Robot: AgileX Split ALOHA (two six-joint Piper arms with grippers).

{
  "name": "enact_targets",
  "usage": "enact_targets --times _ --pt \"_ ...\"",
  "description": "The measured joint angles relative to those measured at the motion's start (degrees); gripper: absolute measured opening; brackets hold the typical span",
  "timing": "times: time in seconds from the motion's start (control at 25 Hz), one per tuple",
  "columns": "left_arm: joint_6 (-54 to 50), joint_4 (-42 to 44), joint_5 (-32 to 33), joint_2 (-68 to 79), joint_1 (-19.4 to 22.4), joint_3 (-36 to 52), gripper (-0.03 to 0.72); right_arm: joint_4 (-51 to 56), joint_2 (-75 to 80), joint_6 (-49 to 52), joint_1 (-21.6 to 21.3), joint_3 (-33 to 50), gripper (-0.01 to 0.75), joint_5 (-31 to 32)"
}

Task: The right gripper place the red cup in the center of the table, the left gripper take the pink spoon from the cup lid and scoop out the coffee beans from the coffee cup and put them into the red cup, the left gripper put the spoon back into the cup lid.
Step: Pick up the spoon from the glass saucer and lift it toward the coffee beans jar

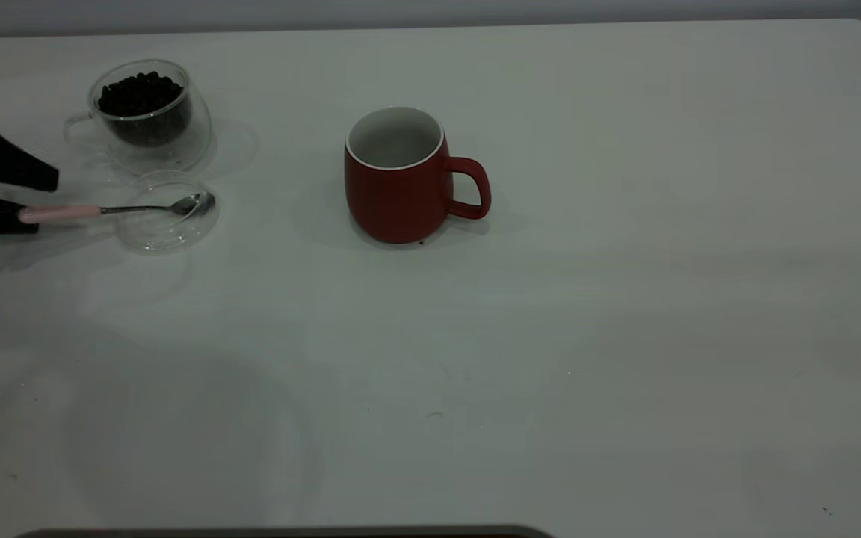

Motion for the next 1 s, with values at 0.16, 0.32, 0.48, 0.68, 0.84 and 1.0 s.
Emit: enact_targets --times 0.16,0.32,0.48,0.68,0.84,1.0 --pt "0.05 -0.36 0.33 1.14 -0.20 0.00 0.583 0.00 0.00 0.00 0.00 0.00 0.581 0.00" --pt "0.00 -0.61 0.81 2.02 -0.48 0.00 0.583 0.00 0.00 0.00 0.00 0.00 0.581 0.02" --pt "0.05 -0.78 0.92 2.22 -0.96 0.00 0.583 0.00 0.00 0.00 0.00 0.00 0.581 0.02" --pt "0.05 -0.83 0.92 2.22 -1.18 0.00 0.555 0.00 0.00 0.00 0.00 0.00 0.581 0.07" --pt "0.16 -0.83 0.99 2.22 -1.18 0.00 0.477 0.00 0.00 0.00 0.00 0.00 0.581 0.07" --pt "0.16 -0.83 1.10 2.22 -1.18 0.00 0.369 0.00 0.00 0.00 0.00 0.00 0.581 0.07"
